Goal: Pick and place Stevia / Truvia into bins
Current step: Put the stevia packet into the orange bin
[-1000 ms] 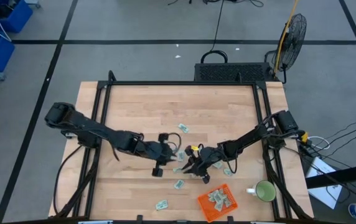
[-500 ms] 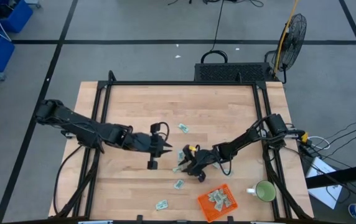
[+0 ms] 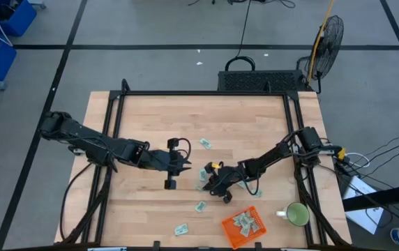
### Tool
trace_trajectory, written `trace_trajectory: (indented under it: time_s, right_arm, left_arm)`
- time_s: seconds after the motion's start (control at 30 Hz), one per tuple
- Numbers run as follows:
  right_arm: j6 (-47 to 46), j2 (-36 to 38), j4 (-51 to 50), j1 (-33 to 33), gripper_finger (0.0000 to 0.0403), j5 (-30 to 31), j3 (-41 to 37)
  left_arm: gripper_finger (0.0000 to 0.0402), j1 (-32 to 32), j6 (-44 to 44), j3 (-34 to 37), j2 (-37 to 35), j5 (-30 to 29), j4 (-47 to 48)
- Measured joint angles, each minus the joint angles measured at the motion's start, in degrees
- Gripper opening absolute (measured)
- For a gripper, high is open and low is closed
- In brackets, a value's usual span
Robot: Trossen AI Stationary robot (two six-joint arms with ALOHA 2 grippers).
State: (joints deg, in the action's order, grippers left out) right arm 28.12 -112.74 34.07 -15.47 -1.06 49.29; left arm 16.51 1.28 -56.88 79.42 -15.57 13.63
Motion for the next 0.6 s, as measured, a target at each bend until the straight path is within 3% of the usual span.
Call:
trace_trajectory:
  time_s: [0.17, 0.3, 0.5, 0.6]
  right_arm:
    - [1.5, 6.6, -5.1, -2.6, 0.0001, 4.3, 0.0]
    - [-2.7, 15.6, -15.1, -5.8, 0.0001, 0.8, 0.0]
    - [-21.7, 27.8, -32.9, -12.9, 0.0001, -10.0, -0.1]
    - [-32.7, 30.3, -32.0, -16.8, 0.0000, -12.5, -1.2]
  left_arm:
    - [0.0081, 0.0, 0.1, 0.0, 0.0, 0.0, 1.3]
    - [0.0081, 0.0, 0.4, 0.0, 0.0, 0.0, 3.5]
    - [0.0081, 0.2, 4.1, 0.0, 0.0, 1.2, 6.2]
    - [0.0081, 0.5, 6.4, 0.0, 0.0, 4.2, 6.1]
